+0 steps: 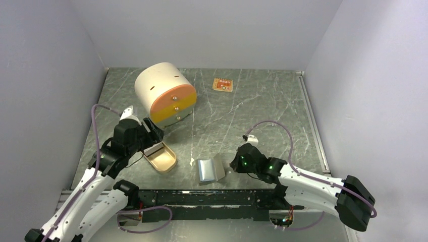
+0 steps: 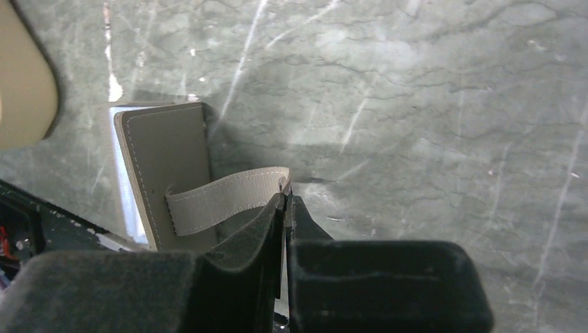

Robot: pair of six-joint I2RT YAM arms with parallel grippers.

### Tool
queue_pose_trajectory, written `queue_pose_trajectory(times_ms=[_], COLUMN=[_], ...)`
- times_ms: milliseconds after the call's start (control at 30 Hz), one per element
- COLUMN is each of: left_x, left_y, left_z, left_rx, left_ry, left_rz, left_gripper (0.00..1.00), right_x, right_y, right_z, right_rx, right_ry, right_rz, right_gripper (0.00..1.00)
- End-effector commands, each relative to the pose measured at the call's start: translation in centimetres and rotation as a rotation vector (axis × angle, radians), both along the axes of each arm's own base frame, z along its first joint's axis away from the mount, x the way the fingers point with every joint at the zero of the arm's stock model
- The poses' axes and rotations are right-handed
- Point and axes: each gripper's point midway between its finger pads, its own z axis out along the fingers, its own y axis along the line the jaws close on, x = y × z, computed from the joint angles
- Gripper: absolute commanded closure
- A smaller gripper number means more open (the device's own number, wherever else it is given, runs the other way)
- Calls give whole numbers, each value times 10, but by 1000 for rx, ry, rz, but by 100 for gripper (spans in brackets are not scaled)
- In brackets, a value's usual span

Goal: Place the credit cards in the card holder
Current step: Open the card holder at the center of the board.

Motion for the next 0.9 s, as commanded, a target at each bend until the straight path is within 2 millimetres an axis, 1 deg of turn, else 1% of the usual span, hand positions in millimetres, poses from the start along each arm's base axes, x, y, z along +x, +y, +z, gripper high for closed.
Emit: queue_pose_trajectory(times_ms=[0,33,133,200,333,400,500,600,733,833,867], left_x=[-3,-4,-4,-3,-1,-2,-2,0,1,-4,-9], left_y=[29,30,22,20,25,31,32,31,35,50,59], left_z=[-13,-14,-12,-11,-16,-19,-20,-20,-19,-25,-31], left_rx=[26,26,13,11,24,14,-15,-16,-3,-13,-10], left_ry=[37,41,36,42,56,66,57,48,63,112,143], left_rz=[185,190,136,131,171,226,251,247,278,411,477], left_gripper=[30,30,29,29,29,30,32,33,33,36,37], right_x=[2,2,2,3,3,3,3,5,9,12,12], right_y=[-18,-19,-22,-23,-24,-27,-27,-22,-14,-8,-6], right_z=[-9,-10,-10,-10,-9,-11,-8,5,29,48,53], right_rx=[-69,-75,-89,-95,-99,-108,-112,-93,-49,-9,2], right_ry=[16,19,23,24,25,29,34,23,2,-18,-23], right_rz=[-74,-79,-96,-100,-109,-118,-123,-116,-107,-99,-96], right_gripper=[92,91,88,86,84,83,77,75,70,68,68])
